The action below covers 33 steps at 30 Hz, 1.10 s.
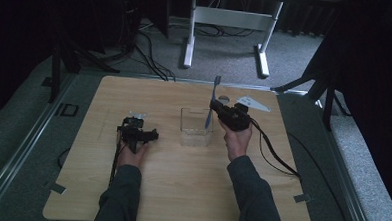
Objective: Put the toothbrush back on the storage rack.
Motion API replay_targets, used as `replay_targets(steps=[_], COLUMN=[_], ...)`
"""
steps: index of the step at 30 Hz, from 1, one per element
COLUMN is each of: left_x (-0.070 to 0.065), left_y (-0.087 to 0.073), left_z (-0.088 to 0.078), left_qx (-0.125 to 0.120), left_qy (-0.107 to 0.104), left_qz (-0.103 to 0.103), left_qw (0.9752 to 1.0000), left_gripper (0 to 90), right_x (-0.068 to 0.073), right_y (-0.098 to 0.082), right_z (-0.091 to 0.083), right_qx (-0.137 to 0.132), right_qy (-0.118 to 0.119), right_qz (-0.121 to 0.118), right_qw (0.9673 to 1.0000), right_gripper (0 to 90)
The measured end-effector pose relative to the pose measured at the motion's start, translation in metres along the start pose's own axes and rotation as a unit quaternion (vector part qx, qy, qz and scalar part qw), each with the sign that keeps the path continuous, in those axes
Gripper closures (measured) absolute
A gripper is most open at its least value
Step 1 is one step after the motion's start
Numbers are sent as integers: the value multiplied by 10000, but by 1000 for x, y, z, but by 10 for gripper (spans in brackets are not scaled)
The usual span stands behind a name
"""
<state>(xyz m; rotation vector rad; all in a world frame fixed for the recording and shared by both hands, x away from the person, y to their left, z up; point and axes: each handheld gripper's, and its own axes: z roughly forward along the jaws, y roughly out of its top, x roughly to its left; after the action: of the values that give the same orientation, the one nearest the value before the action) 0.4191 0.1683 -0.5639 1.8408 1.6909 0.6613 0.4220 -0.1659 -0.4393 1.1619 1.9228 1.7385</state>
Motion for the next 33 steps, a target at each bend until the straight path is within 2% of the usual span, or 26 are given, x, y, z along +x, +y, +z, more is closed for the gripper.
replay_targets(steps=[12,20,22,27,29,31,33], left_x=[0,0,0,0,0,0,0], left_y=[0,0,0,0,0,0,0], left_z=[0,0,0,0,0,0,0], left_qx=[-5,-2,-2,-2,-1,-4,-5], left_qy=[-1,-3,-3,-6,-8,-8,-6], left_qz=[-1,-7,-8,-4,-4,-5,0], left_qw=[10000,10000,10000,10000,10000,10000,10000], left_gripper=[25,25,25,25,25,25,25], right_x=[-3,-2,-1,0,0,-4,-6], right_y=[-3,-17,-19,-19,-19,-19,-18], right_z=[8,18,18,15,13,8,5], right_qx=[150,558,625,652,636,552,518], right_qy=[-190,-408,-471,-402,-364,-316,-352], right_qz=[-113,-474,-507,-614,-619,-527,-484], right_qw=[9996,9965,9956,9952,9954,9966,9969], right_gripper=[822,812,725,586,569,537,528])
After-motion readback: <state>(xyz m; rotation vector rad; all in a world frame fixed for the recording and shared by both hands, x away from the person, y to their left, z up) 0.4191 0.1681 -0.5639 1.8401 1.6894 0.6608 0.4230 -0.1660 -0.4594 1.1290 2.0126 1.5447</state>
